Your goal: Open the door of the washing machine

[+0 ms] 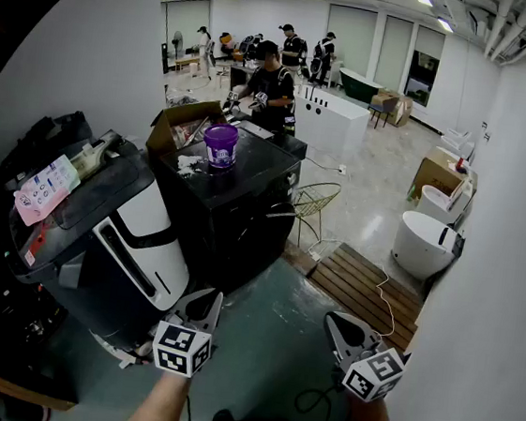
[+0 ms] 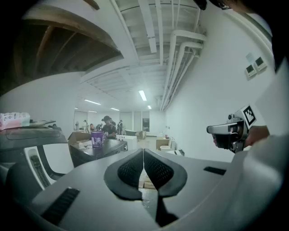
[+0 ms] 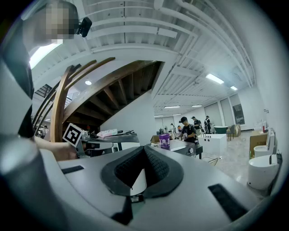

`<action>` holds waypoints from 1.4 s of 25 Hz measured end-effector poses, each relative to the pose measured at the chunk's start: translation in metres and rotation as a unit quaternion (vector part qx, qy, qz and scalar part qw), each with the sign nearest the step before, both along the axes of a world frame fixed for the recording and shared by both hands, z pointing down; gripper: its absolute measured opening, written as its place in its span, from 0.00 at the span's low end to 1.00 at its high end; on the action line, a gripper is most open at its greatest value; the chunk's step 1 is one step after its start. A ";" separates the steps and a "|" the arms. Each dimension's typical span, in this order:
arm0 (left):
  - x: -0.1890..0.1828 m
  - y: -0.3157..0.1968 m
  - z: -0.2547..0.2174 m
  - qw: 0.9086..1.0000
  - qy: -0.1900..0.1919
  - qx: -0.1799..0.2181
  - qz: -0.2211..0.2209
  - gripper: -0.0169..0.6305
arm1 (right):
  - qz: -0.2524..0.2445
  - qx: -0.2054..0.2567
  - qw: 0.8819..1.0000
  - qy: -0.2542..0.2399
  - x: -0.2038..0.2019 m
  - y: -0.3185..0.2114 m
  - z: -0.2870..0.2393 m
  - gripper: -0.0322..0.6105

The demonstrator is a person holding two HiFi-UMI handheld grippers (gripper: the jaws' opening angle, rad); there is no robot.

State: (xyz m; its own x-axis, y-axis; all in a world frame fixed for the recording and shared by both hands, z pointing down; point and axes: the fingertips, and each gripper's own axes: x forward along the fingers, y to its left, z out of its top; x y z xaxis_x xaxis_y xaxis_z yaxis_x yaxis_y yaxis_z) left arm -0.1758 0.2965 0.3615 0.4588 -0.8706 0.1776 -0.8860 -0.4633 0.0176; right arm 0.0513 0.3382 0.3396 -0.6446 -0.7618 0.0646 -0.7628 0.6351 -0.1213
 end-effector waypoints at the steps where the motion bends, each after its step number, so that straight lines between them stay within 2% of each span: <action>1: 0.001 0.000 0.001 1.000 0.000 -0.001 0.001 0.05 | 0.001 -0.001 1.000 -0.001 0.000 0.000 0.000 0.07; 11: 0.006 0.001 0.005 1.000 0.000 -0.006 0.007 0.06 | 0.004 -0.005 1.000 -0.004 0.003 0.002 0.003 0.07; 23: -0.003 -0.003 0.004 1.000 0.009 -0.004 -0.008 0.06 | 0.013 -0.021 1.000 -0.014 0.004 -0.009 0.003 0.08; 25: -0.002 -0.004 0.004 1.000 0.011 -0.006 -0.008 0.08 | 0.009 -0.023 1.000 -0.015 0.004 -0.009 0.003 0.11; 28: -0.001 -0.005 0.006 1.000 0.012 -0.010 -0.007 0.17 | 0.003 -0.023 1.000 -0.012 0.004 -0.010 0.006 0.18; 35: 0.004 -0.007 0.008 1.000 0.017 -0.014 0.002 0.27 | 0.000 -0.029 1.000 -0.009 0.003 -0.012 0.008 0.30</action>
